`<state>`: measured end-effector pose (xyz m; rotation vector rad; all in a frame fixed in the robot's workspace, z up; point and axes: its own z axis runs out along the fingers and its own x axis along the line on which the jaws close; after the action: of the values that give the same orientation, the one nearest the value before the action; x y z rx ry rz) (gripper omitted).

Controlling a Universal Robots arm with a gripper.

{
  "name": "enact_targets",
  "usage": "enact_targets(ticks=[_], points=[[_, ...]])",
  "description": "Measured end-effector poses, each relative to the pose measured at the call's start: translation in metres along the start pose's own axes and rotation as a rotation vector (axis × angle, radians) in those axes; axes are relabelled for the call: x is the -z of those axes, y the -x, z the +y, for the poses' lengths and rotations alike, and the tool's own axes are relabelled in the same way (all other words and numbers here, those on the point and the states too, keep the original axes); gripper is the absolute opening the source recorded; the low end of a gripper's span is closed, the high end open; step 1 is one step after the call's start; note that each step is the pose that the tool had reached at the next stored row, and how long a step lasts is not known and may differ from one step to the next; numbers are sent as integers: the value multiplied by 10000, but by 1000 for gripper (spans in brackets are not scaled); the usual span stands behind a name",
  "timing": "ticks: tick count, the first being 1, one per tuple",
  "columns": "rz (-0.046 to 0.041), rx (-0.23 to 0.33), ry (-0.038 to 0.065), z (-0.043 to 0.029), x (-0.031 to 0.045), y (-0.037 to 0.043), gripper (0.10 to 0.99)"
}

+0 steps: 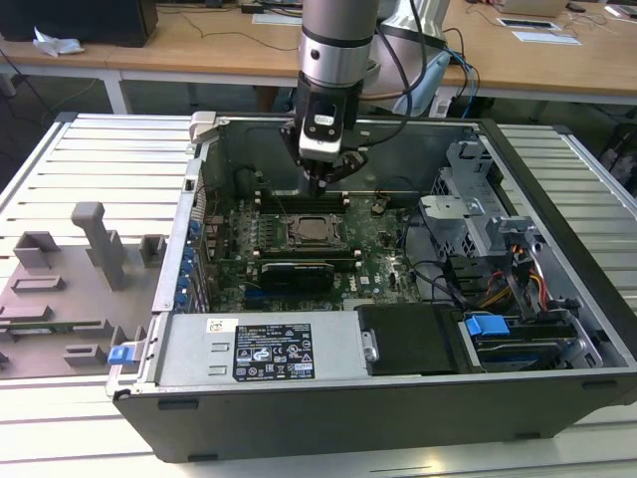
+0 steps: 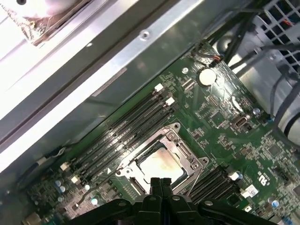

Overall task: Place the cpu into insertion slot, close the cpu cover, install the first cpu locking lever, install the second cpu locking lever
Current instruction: 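Install the first cpu locking lever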

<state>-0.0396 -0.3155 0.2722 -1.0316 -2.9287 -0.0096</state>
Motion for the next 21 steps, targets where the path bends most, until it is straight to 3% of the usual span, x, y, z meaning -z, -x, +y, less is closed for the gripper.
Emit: enact_targets(ticks=[8, 21], points=[[-10, 1502, -54, 0, 0, 0, 106], [-21, 3269, -119, 0, 0, 0, 106]])
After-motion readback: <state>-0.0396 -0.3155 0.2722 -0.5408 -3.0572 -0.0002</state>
